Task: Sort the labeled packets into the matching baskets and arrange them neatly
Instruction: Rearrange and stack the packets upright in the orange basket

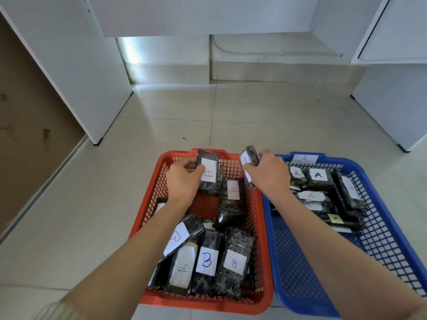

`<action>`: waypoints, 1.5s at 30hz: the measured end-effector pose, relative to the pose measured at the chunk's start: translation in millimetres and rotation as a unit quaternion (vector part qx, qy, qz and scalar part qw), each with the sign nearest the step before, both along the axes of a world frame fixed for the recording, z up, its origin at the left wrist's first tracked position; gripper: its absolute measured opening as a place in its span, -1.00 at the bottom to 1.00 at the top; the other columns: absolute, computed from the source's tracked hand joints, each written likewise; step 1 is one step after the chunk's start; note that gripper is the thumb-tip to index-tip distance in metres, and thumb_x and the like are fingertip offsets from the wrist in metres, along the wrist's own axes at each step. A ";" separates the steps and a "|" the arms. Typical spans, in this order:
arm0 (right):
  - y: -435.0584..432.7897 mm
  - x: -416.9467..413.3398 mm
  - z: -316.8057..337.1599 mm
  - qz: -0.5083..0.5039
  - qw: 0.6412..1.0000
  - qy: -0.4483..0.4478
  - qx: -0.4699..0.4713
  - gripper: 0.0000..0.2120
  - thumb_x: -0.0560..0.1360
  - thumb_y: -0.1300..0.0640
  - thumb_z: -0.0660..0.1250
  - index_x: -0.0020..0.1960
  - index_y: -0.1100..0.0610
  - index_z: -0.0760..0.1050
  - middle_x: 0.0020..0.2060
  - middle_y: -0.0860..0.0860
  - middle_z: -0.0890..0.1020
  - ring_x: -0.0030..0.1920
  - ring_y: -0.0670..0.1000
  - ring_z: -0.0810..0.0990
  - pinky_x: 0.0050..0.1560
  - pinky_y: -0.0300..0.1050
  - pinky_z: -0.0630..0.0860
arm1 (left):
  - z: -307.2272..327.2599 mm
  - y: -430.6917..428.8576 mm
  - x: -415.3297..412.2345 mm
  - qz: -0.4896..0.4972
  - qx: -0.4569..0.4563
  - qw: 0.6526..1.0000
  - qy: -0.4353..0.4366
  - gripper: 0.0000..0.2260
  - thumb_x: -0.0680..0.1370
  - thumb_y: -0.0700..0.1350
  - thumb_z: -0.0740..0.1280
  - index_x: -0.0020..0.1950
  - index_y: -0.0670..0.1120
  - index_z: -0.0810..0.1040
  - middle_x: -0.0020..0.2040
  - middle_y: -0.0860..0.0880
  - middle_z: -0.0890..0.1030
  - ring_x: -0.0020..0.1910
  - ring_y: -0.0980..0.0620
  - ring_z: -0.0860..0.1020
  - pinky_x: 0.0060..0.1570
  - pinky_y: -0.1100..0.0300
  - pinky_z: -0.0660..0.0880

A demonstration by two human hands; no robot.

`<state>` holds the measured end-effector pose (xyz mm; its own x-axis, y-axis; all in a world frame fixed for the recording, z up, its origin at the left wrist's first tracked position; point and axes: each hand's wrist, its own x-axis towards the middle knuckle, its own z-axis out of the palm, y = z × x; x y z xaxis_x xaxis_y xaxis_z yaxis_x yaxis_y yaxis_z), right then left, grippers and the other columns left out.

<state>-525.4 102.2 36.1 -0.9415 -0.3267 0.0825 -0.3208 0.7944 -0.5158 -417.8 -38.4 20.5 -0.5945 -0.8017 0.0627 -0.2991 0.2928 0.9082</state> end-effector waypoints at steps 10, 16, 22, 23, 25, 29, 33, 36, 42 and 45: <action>37.8 -11.5 7.6 -0.033 0.975 -0.050 -0.213 -0.55 0.50 0.03 0.31 0.36 0.10 0.38 -0.30 -0.19 0.47 -0.23 -0.08 0.50 -0.24 -0.21 0.36 | -20.8 50.3 -43.5 -0.133 -0.102 0.982 -0.083 -0.71 0.50 -0.26 0.35 0.20 -0.07 0.53 -0.25 0.09 0.53 -0.25 0.09 0.52 -0.14 0.22 0.48; 41.6 -11.3 7.1 0.003 0.971 -0.070 -0.230 -0.54 0.50 0.06 0.31 0.37 0.07 0.35 -0.20 -0.16 0.53 -0.24 -0.17 0.54 -0.33 -0.35 0.42 | -39.6 60.5 -45.5 -0.161 -0.134 0.964 -0.166 -0.76 0.51 -0.20 0.36 0.18 -0.12 0.55 0.04 -0.06 0.63 0.00 -0.03 0.59 -0.02 0.14 0.53; 37.9 -12.1 -1.2 -0.002 0.973 -0.063 -0.224 -0.54 0.49 0.06 0.32 0.36 0.08 0.36 -0.24 -0.10 0.54 -0.27 -0.15 0.53 -0.29 -0.27 0.43 | -45.7 53.6 -33.9 -0.279 -0.147 0.915 -0.251 -0.53 0.47 -0.16 0.42 0.36 -0.14 0.41 0.22 -0.10 0.55 0.17 -0.09 0.53 0.15 0.05 0.49; 37.6 -12.3 -2.7 -0.002 0.973 -0.063 -0.224 -0.55 0.49 0.06 0.32 0.36 0.09 0.36 -0.26 -0.11 0.53 -0.28 -0.17 0.51 -0.33 -0.31 0.39 | -46.7 51.3 -32.9 -0.289 -0.152 0.910 -0.257 -0.50 0.48 -0.17 0.40 0.40 -0.12 0.37 0.24 -0.10 0.54 0.19 -0.09 0.52 0.17 0.04 0.48; 37.2 -12.5 -5.2 -0.002 0.973 -0.067 -0.222 -0.55 0.50 0.06 0.31 0.36 0.08 0.36 -0.26 -0.09 0.53 -0.27 -0.15 0.50 -0.34 -0.35 0.33 | -47.8 48.9 -32.4 -0.303 -0.167 0.900 -0.265 -0.45 0.51 -0.19 0.36 0.46 -0.10 0.26 0.27 -0.11 0.53 0.21 -0.11 0.51 0.18 0.01 0.48; 36.5 -10.3 -6.8 0.001 0.974 -0.071 -0.215 -0.55 0.50 0.05 0.32 0.36 0.08 0.36 -0.23 -0.10 0.53 -0.21 -0.11 0.51 -0.32 -0.37 0.34 | -49.7 52.0 -32.3 -0.283 -0.211 0.894 -0.277 -0.57 0.51 -0.19 0.35 0.35 -0.10 0.33 0.17 -0.14 0.57 0.14 -0.15 0.55 0.09 0.00 0.52; 36.3 -8.6 -5.7 0.003 0.975 -0.073 -0.210 -0.55 0.50 0.05 0.32 0.36 0.07 0.36 -0.18 -0.08 0.55 -0.17 -0.10 0.54 -0.33 -0.35 0.37 | -50.6 53.6 -27.8 -0.212 -0.235 0.904 -0.289 -0.70 0.49 -0.08 0.39 0.19 -0.11 0.49 0.05 -0.10 0.61 0.04 -0.11 0.57 0.01 0.04 0.54; 36.0 -6.3 -3.2 0.009 0.976 -0.077 -0.205 -0.54 0.49 0.04 0.32 0.37 0.08 0.36 -0.15 -0.06 0.54 -0.12 -0.06 0.55 -0.26 -0.25 0.40 | -45.8 51.0 -25.4 -0.209 -0.223 0.902 -0.305 -0.73 0.52 -0.05 0.36 0.16 -0.14 0.54 0.02 -0.10 0.62 0.02 -0.11 0.58 0.00 0.06 0.54; 35.4 -1.0 -1.0 0.014 0.978 -0.074 -0.196 -0.59 0.51 0.06 0.32 0.33 0.10 0.39 -0.11 -0.07 0.53 -0.22 -0.13 0.51 -0.26 -0.25 0.44 | -36.2 41.5 -15.1 -0.283 -0.169 0.879 -0.344 -0.55 0.42 0.09 0.45 0.22 -0.08 0.47 0.16 -0.06 0.57 0.12 -0.06 0.54 0.07 0.11 0.47; 27.9 2.8 -1.2 0.015 0.978 -0.097 -0.186 -0.64 0.50 0.04 0.33 0.25 0.12 0.44 -0.12 -0.01 0.59 -0.13 0.00 0.59 -0.08 -0.04 0.55 | -31.4 36.3 -10.8 -0.344 -0.162 0.838 -0.390 -0.41 0.37 0.04 0.51 0.34 -0.07 0.43 0.29 -0.10 0.49 0.22 -0.10 0.49 0.19 0.09 0.44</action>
